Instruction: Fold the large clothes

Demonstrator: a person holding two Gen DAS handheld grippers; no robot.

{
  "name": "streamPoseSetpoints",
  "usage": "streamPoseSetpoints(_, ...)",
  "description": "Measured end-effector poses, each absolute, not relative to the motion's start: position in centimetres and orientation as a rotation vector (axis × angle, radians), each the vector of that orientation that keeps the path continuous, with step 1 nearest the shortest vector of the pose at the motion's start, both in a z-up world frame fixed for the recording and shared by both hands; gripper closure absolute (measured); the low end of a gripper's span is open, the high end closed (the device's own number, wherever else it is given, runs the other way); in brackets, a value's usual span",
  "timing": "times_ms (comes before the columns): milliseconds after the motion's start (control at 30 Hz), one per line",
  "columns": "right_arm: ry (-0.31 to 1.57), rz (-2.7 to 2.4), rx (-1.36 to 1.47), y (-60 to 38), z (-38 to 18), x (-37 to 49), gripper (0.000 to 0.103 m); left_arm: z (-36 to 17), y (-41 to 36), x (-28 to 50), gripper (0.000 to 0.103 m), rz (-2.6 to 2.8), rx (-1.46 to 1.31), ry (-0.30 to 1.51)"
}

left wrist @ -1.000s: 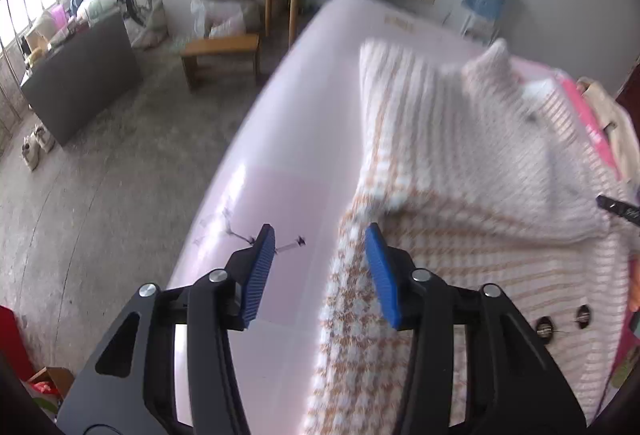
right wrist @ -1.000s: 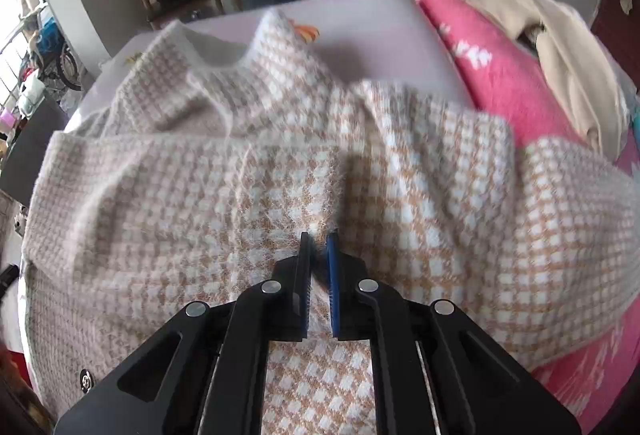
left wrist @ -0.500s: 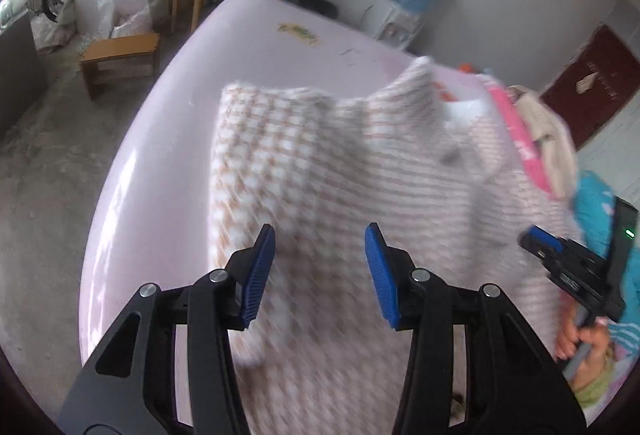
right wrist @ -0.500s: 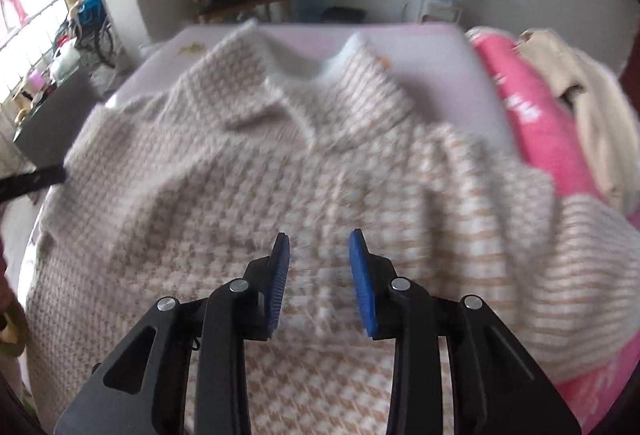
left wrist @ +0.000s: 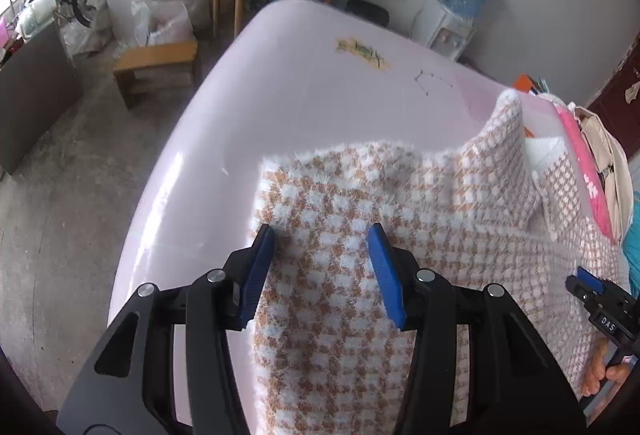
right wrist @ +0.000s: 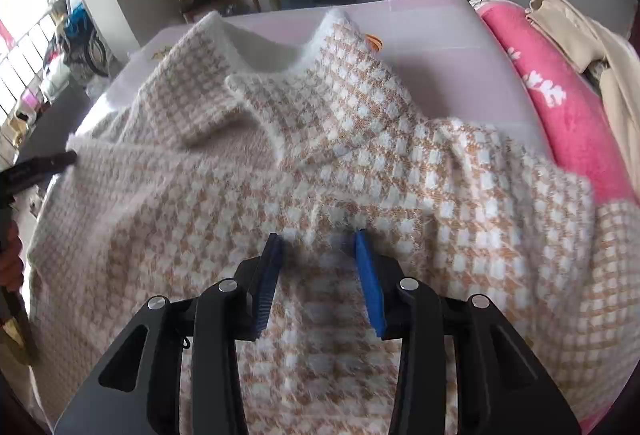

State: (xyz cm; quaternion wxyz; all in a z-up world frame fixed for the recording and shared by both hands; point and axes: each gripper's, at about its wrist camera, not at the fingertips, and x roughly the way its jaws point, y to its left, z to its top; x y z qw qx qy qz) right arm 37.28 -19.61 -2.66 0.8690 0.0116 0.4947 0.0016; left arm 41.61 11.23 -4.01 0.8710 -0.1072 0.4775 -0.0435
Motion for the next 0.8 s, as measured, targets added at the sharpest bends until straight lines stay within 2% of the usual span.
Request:
streamPoseSetpoints(67,1.018,-0.013,0.021,-19.1,-1.8,36.3,0.064,-2.6,10.8,40.0,0.056,-0.070,-0.178,0.963)
streamPoseSetpoints(100,1.003,0.019,0.022,-18.5,-1.2,35.4,0.063,-2.0,10.4,39.1,0.052,-0.085,-0.164,0.942)
streamPoseSetpoints(200,0.976,0.088,-0.008,-16.6,-0.5,33.0,0.051,-0.8,8.1,36.0,0.041,-0.138,-0.071,0.922)
streamPoseSetpoints(233,0.978,0.110,-0.025,-15.9,-0.7,32.3,0.050,-0.8,7.2,35.1,0.040,-0.145,-0.035,0.928)
streamPoseSetpoints(300,1.009,0.118,-0.088,-14.4,-2.2,31.3,0.049,-1.6,5.3,33.3,0.031,-0.163,0.021,0.956)
streamPoseSetpoints(367,1.008,0.088,-0.140,-13.6,-3.4,30.7,0.048,-2.9,4.0,32.6,0.029,-0.160,0.058,0.979)
streamPoseSetpoints(433,1.023,0.073,-0.152,-13.3,-2.7,30.4,0.048,-4.5,3.3,32.3,0.028,-0.130,0.097,1.006)
streamPoseSetpoints(500,1.008,0.073,-0.108,-13.8,-1.0,29.5,0.048,-4.9,2.9,31.6,0.022,-0.094,0.132,0.955)
streamPoseSetpoints(600,0.969,0.046,-0.025,-17.2,1.7,27.2,0.043,-4.9,3.1,31.5,0.021,-0.089,0.106,0.956)
streamPoseSetpoints(800,0.941,-0.200,0.229,-31.5,4.9,22.0,0.042,-5.1,3.1,31.4,0.019,-0.088,0.092,0.954)
